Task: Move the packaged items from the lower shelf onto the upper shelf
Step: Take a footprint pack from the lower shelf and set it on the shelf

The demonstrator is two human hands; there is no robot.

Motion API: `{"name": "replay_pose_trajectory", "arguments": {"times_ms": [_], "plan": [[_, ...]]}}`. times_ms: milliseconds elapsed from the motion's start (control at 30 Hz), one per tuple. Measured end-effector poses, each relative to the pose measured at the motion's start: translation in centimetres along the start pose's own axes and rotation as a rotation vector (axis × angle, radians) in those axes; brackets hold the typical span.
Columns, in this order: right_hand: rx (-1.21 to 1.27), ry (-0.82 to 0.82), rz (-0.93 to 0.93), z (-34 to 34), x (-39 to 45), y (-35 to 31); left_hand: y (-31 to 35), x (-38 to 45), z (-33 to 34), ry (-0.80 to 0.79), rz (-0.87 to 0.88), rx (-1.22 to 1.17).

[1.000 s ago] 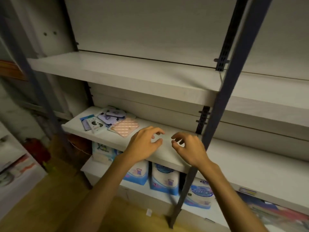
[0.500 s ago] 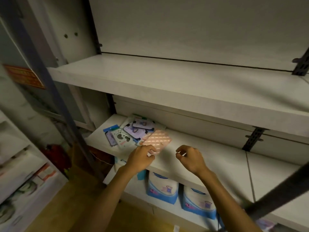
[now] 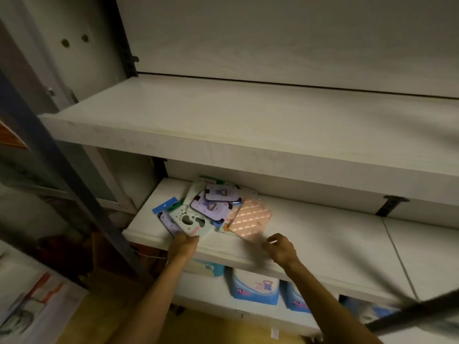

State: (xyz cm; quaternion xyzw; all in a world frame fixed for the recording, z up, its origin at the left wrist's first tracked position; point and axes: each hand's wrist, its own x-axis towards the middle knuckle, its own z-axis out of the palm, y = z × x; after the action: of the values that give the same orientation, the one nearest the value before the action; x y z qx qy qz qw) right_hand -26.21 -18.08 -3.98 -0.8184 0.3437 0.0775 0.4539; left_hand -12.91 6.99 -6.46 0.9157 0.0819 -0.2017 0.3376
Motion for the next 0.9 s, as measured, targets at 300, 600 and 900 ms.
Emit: {"name": "replay_pose_trajectory", "arguments": {"times_ms": [300,600,900], "plan": [[0.012,0.128,0.171,4.5,1.0,-1.2,0.2,3.4,-0.2,0.121,-0.1,-0.074],[-0.008,0.339,0.45,7.7,3.1,-4.4,-2.2,10.2,3.0,-0.017,-0.025,-0.473],[-0.099,0.366,0.533,8.2,4.6,-6.1,-2.9,5.7,-4.6,-0.129,-0.065,-0.904]]}}
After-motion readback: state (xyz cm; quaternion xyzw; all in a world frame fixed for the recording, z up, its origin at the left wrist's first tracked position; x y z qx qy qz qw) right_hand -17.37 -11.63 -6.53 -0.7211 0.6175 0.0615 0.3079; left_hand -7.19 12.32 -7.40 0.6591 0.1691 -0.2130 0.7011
